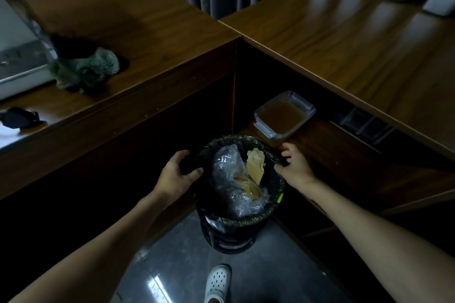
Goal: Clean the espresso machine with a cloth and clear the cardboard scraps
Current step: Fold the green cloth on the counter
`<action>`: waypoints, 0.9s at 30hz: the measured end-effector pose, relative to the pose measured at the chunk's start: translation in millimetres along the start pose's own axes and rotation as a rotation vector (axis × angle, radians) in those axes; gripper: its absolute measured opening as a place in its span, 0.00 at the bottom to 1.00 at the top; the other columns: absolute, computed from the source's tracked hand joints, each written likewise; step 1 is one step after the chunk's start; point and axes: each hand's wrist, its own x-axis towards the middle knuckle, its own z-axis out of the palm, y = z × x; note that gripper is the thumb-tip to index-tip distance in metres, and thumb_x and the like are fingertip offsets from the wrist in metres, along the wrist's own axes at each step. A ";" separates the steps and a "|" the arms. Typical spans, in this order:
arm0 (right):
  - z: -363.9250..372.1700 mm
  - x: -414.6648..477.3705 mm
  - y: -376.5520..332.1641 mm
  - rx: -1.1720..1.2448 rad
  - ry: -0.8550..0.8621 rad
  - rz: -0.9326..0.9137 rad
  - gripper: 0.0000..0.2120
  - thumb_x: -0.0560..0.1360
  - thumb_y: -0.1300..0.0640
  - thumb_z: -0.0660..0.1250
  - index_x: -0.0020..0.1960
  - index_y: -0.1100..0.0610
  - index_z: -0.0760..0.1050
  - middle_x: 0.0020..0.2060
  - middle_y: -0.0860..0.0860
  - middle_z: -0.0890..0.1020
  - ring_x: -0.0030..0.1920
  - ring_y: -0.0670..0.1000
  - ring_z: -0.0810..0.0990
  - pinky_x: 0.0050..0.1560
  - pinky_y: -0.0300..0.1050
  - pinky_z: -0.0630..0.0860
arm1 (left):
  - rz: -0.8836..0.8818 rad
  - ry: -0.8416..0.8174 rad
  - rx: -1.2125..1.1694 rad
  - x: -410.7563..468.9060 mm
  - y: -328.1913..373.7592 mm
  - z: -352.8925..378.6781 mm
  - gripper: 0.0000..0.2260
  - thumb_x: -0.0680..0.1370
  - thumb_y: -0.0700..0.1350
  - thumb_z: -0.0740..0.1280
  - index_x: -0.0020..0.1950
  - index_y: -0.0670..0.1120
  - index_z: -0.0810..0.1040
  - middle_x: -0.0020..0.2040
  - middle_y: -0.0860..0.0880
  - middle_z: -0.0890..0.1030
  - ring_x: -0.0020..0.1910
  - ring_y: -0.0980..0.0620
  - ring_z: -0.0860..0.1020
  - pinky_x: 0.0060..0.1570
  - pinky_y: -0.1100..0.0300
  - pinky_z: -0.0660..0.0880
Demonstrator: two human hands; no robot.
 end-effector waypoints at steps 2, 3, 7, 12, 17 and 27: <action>-2.3 -2.6 -14.1 0.002 -0.020 -0.036 0.31 0.76 0.67 0.67 0.75 0.56 0.60 0.66 0.56 0.71 0.64 0.54 0.71 0.55 0.41 0.69 | 0.060 0.001 0.026 -0.9 10.6 -8.9 0.31 0.76 0.47 0.74 0.76 0.46 0.66 0.73 0.49 0.70 0.69 0.55 0.70 0.58 0.73 0.68; -3.4 -3.9 -22.9 0.000 -0.032 -0.064 0.30 0.76 0.67 0.67 0.75 0.57 0.60 0.65 0.57 0.71 0.65 0.55 0.71 0.56 0.42 0.69 | 0.090 0.002 0.031 -3.1 17.4 -14.7 0.31 0.76 0.49 0.74 0.76 0.47 0.67 0.74 0.49 0.70 0.73 0.53 0.68 0.64 0.65 0.68; -2.0 -9.3 -66.7 -0.033 -0.076 -0.205 0.27 0.77 0.65 0.66 0.73 0.56 0.62 0.61 0.54 0.72 0.64 0.55 0.72 0.57 0.44 0.71 | 0.171 0.051 0.028 -18.3 48.9 -42.5 0.29 0.76 0.53 0.73 0.75 0.48 0.69 0.71 0.51 0.74 0.71 0.52 0.71 0.70 0.51 0.70; 5.6 -17.7 -137.9 -0.079 -0.173 -0.390 0.20 0.78 0.60 0.66 0.69 0.54 0.68 0.57 0.50 0.75 0.59 0.50 0.74 0.58 0.46 0.74 | 0.277 0.183 0.036 -32.1 93.1 -85.9 0.16 0.80 0.49 0.69 0.67 0.46 0.77 0.62 0.54 0.80 0.59 0.59 0.78 0.62 0.55 0.77; 19.4 -18.6 -223.0 -0.122 -0.181 -0.594 0.14 0.78 0.59 0.65 0.64 0.55 0.73 0.52 0.48 0.79 0.55 0.47 0.77 0.53 0.40 0.73 | 0.391 0.438 0.178 -24.9 124.5 -145.0 0.07 0.81 0.47 0.68 0.57 0.47 0.81 0.42 0.59 0.79 0.41 0.64 0.78 0.38 0.74 0.70; 105.5 0.7 -335.7 -0.269 -0.449 -0.618 0.15 0.80 0.49 0.63 0.67 0.45 0.71 0.66 0.50 0.73 0.67 0.53 0.69 0.67 0.52 0.67 | 0.242 0.610 0.435 1.9 112.5 -216.1 0.17 0.79 0.50 0.70 0.66 0.50 0.77 0.62 0.48 0.80 0.58 0.44 0.80 0.54 0.49 0.78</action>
